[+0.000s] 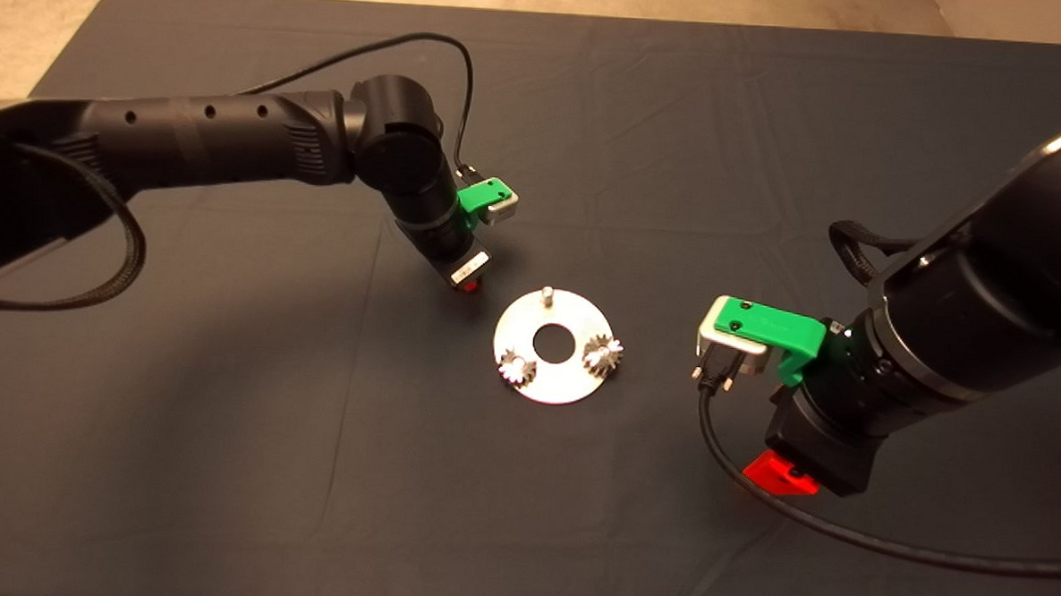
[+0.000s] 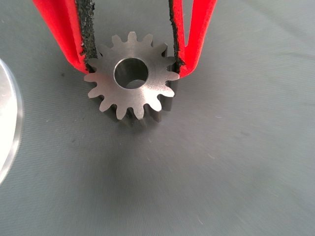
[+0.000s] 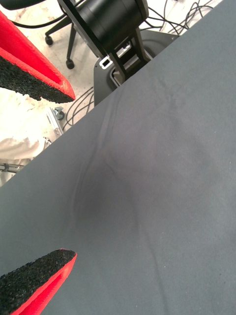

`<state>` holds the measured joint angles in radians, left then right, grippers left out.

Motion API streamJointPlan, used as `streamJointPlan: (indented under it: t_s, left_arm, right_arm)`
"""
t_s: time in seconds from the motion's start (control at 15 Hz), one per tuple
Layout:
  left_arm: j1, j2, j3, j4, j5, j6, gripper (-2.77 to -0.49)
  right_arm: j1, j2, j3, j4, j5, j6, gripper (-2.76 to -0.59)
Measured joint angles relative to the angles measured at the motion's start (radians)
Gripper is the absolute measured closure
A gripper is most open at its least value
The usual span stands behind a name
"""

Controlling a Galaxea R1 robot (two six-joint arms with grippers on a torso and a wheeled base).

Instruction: Install three planetary gears onto the carrier pins

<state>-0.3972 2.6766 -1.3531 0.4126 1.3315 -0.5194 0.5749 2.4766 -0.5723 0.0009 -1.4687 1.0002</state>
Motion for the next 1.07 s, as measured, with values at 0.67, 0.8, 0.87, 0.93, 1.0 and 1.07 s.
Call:
streamJointPlan:
  t_s: [0.67,0.8,0.87,0.93,1.0,1.07]
  left_arm:
    - [-0.044,0.074,0.047,-0.002,0.008,-0.050,-0.62]
    - [-0.045,0.074,0.047,-0.001,0.004,-0.050,-0.61]
    - [-0.045,0.074,0.047,-0.001,0.005,-0.050,-0.61]
    - [-0.045,0.072,0.047,-0.001,0.009,-0.050,-0.61]
    - [-0.050,0.072,0.047,-0.001,0.011,-0.050,-0.60]
    - [-0.056,0.074,0.047,-0.001,0.012,-0.050,-0.60]
  right_arm:
    - [0.001,0.006,0.000,0.000,0.000,0.000,-2.20]
    - [0.001,0.010,0.000,0.000,0.000,0.000,-2.20]
    - [-0.001,0.020,0.000,0.001,-0.001,0.000,-2.20]
    - [-0.001,0.029,0.000,0.001,0.000,0.000,-2.20]
    - [-0.002,0.038,0.000,0.001,0.003,0.000,-2.20]
    - [-0.002,0.042,0.000,0.001,0.003,0.000,-2.20]
